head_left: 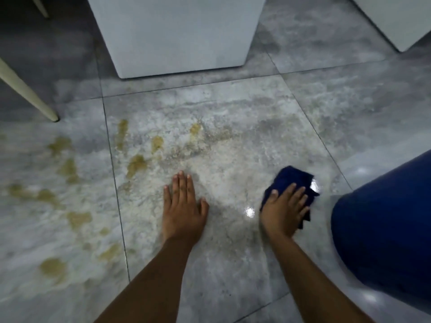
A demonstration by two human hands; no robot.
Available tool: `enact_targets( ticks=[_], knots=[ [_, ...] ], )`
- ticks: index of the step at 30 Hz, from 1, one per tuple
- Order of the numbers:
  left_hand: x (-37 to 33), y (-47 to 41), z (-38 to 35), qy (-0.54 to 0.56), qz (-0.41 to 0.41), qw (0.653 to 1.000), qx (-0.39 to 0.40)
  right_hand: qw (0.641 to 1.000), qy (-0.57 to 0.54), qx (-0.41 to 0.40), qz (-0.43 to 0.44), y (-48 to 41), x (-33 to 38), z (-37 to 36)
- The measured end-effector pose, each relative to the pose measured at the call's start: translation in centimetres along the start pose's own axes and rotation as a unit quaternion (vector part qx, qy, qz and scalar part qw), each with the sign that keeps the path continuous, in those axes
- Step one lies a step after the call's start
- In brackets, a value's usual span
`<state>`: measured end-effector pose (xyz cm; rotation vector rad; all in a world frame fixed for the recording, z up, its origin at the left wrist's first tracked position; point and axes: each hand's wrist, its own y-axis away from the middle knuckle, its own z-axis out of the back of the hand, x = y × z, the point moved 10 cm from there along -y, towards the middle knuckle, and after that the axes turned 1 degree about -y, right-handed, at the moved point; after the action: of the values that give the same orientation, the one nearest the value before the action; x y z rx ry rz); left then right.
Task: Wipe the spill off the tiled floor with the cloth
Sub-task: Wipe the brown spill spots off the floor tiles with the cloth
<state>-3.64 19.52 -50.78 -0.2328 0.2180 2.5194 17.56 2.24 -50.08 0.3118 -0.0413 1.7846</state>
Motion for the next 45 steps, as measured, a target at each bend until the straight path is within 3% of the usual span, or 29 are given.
enact_targets(
  ticks=[2,5,6,8,11,13,15,18,20,22,24,27,29,32,36,38,42,45],
  knots=[
    [0.5,0.3,0.5,0.002,0.010,1.000,-0.006,0.984,0.035,0.027,0.170,4.0,6.4,-1.8],
    [0.1,-0.5,1.9,0.019,0.035,0.999,-0.032,0.910,0.066,0.082,0.402,3.4,17.3,-2.8],
    [0.0,-0.8,2.2,0.028,0.041,0.998,-0.041,0.895,0.081,0.086,0.431,1.3,19.9,-2.7],
    [-0.2,-1.2,2.1,0.029,0.045,0.998,-0.043,0.904,0.096,0.082,0.408,-4.1,21.9,-2.4],
    [0.8,-0.9,1.2,0.009,0.045,0.998,-0.035,0.932,0.083,0.078,0.344,-7.7,19.0,-2.8],
    [0.7,-0.3,0.8,0.007,0.040,0.999,-0.029,0.928,0.090,0.077,0.353,-5.9,16.0,-2.8],
    [0.5,-0.3,0.7,0.012,0.044,0.999,-0.024,0.888,0.090,0.112,0.436,-2.0,16.5,-3.2],
    [1.3,-0.9,1.2,0.012,0.062,0.998,-0.030,0.787,0.115,0.176,0.580,3.4,24.0,-5.1],
    [1.7,-0.6,1.4,0.008,0.065,0.997,-0.035,0.758,0.116,0.190,0.612,4.6,28.7,-6.3],
    [1.4,-0.5,1.4,0.010,0.056,0.998,-0.039,0.785,0.116,0.161,0.587,1.6,31.2,-6.5],
    [0.9,-1.2,1.4,0.015,0.048,0.998,-0.044,0.846,0.110,0.097,0.512,-4.2,30.3,-5.4],
    [1.2,-1.8,0.9,0.013,0.054,0.998,-0.029,0.936,0.067,0.040,0.343,-10.4,22.4,-3.3],
    [2.3,-0.8,0.3,0.012,0.065,0.998,-0.016,0.967,0.037,0.039,0.251,-8.8,16.5,-3.3],
    [3.1,-0.3,0.3,0.008,0.071,0.997,-0.014,0.974,0.048,0.044,0.216,-1.6,13.0,-3.8],
    [2.9,-1.3,1.5,0.005,0.077,0.997,-0.028,0.929,0.072,0.082,0.353,1.1,18.3,-4.3],
    [2.9,-1.8,1.7,0.003,0.075,0.997,-0.033,0.927,0.082,0.083,0.357,-2.7,18.9,-3.4],
    [1.9,-2.0,1.1,0.001,0.060,0.998,-0.028,0.988,0.051,0.024,0.146,-8.8,7.0,0.1],
    [1.9,-1.2,0.1,-0.001,0.058,0.998,-0.011,0.997,0.039,0.008,0.059,-2.2,-1.2,0.0]
  ],
)
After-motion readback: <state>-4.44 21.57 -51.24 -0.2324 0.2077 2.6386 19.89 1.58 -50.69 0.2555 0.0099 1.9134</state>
